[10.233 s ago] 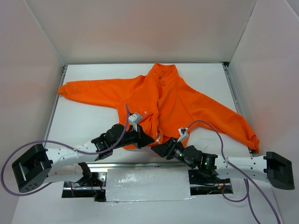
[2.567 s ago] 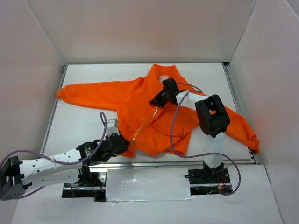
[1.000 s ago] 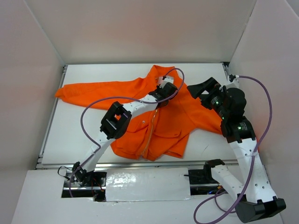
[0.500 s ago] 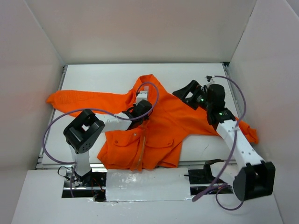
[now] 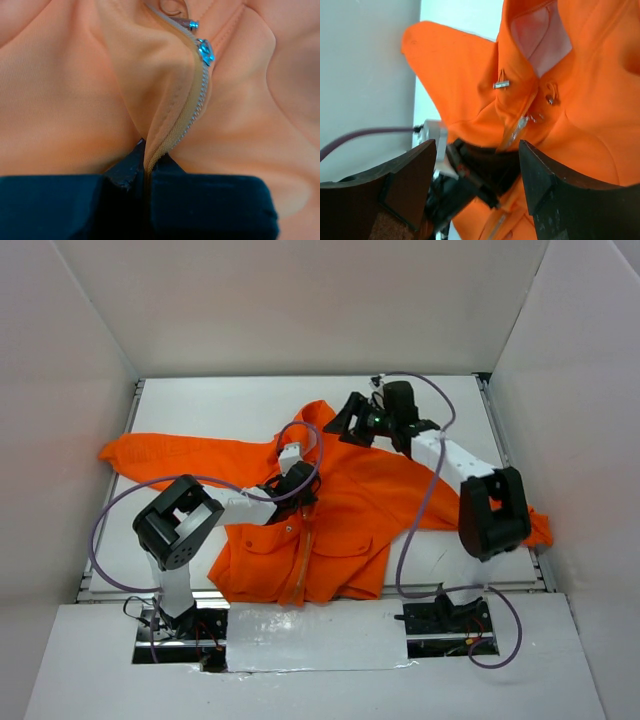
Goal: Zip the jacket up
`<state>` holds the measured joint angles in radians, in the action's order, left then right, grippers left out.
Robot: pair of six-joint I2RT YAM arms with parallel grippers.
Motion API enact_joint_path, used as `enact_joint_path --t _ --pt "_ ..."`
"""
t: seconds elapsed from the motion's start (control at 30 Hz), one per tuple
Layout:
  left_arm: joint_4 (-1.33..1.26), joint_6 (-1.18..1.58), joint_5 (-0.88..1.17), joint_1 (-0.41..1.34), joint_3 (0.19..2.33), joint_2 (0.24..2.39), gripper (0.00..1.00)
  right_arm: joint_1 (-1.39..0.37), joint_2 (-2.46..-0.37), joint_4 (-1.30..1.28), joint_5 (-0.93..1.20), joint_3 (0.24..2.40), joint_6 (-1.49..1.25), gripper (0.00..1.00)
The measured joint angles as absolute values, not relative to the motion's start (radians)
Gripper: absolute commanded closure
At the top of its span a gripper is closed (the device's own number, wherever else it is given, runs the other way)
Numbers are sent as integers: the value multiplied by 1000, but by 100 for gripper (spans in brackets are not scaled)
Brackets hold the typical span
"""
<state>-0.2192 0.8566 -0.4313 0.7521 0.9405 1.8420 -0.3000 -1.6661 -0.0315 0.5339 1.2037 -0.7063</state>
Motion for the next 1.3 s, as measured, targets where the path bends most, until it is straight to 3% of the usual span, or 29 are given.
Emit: enact_joint_path --t 0.2,0.5,0.77,1.3 --pt "-205 954 -432 750 942 1842 100 -374 -1860 -79 517 1347 -693 27" --pt "-227 1005 -432 749 928 1843 100 -385 -1923 14 562 1210 -753 25" --pt "-262 1028 -432 749 908 1843 100 -385 -2008 172 607 1161 -850 29" --pt "-307 1021 -422 749 894 1849 100 -361 -1965 517 624 971 -1148 32"
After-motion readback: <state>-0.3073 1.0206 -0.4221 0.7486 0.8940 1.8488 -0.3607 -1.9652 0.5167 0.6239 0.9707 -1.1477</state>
